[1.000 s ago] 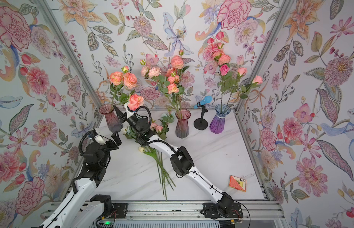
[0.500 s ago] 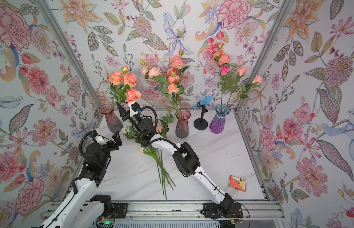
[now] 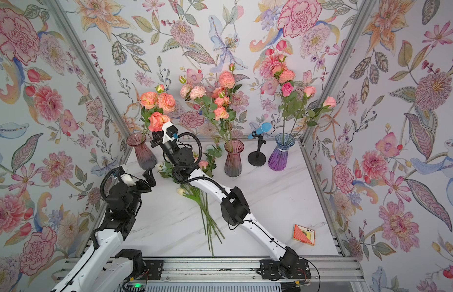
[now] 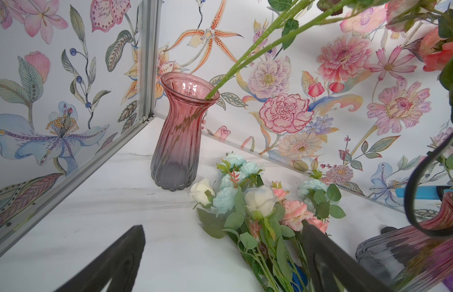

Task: Place the pink flowers into the vase
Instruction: Place the flower in the vase.

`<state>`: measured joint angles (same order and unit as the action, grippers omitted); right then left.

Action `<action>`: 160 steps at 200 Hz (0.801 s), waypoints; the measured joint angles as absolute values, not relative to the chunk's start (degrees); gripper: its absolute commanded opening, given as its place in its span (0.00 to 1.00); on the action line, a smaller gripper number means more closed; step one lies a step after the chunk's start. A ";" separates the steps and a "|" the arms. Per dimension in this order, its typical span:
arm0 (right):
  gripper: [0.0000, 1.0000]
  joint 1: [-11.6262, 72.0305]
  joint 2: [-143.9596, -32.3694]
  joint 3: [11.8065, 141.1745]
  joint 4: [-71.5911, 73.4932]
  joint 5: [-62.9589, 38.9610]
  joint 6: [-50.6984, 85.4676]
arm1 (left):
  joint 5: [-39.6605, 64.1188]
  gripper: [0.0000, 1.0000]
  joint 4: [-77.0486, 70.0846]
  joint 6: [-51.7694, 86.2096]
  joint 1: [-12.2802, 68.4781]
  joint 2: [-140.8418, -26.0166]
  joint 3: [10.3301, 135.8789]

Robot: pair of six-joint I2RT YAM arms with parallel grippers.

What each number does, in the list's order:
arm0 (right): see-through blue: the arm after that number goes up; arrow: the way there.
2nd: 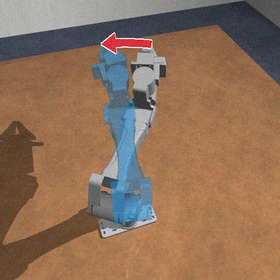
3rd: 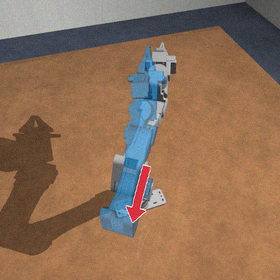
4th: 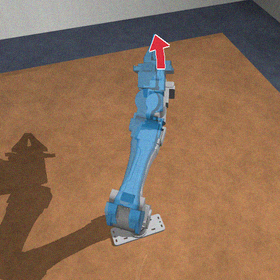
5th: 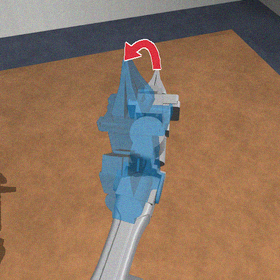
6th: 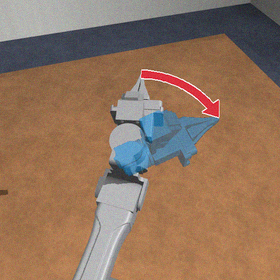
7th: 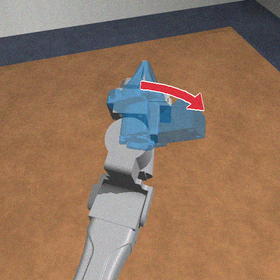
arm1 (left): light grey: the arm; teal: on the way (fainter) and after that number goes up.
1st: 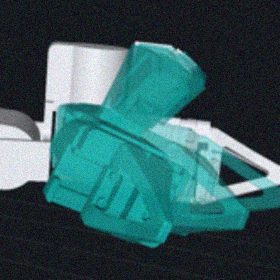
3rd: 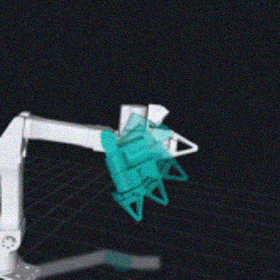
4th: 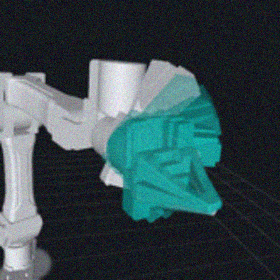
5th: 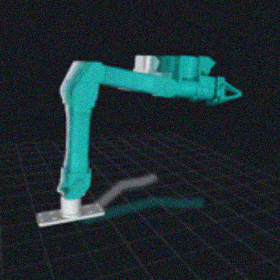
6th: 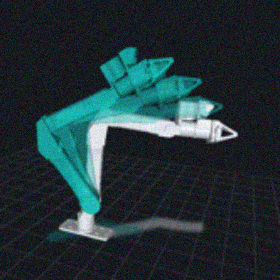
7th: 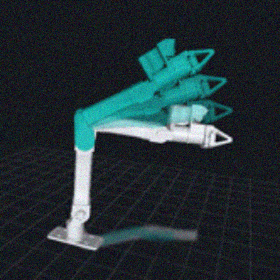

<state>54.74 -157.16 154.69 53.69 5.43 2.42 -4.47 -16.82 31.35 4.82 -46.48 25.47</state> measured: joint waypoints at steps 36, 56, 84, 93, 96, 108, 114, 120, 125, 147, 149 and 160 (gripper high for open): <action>0.16 54.68 -158.12 152.35 49.36 4.78 4.40 | -3.64 1.00 -16.82 31.53 4.82 -46.48 25.47; 0.20 54.68 -158.74 151.37 47.99 4.54 5.32 | -3.33 1.00 -16.80 31.55 4.82 -46.48 25.47; 0.39 54.61 -159.04 150.98 46.98 3.42 6.09 | -3.18 1.00 -16.80 31.55 4.82 -46.48 25.47; 0.45 54.63 -159.00 150.52 47.20 3.03 6.48 | -3.18 1.00 -16.80 31.55 4.82 -46.48 25.47; 0.47 54.63 -158.89 150.19 47.48 2.87 6.02 | -3.16 1.00 -16.80 31.55 4.82 -46.48 25.47; 0.55 54.63 -157.69 147.28 48.16 2.35 6.07 | -3.18 1.00 -16.80 31.55 4.82 -46.50 25.47; 0.58 54.61 -156.66 144.84 48.29 2.07 6.09 | -3.16 1.00 -16.80 31.55 4.82 -46.52 25.47; 0.62 54.61 -155.61 142.45 48.31 1.85 6.11 | -3.16 1.00 -16.80 31.55 4.82 -46.54 25.47; 0.64 54.59 -154.45 139.85 48.38 1.69 5.85 | -3.16 1.00 -16.82 31.55 4.82 -46.59 25.47; 0.82 54.50 -148.05 127.85 48.64 1.13 5.48 | -3.16 1.00 -17.06 31.75 4.82 -46.81 25.47; 0.83 54.48 -147.35 126.63 48.69 1.02 4.99 | -3.16 1.00 -17.17 31.79 4.82 -46.85 25.47; 0.90 54.35 -143.59 120.86 48.69 1.06 5.02 | -3.11 1.00 -17.69 32.01 4.82 -47.16 25.47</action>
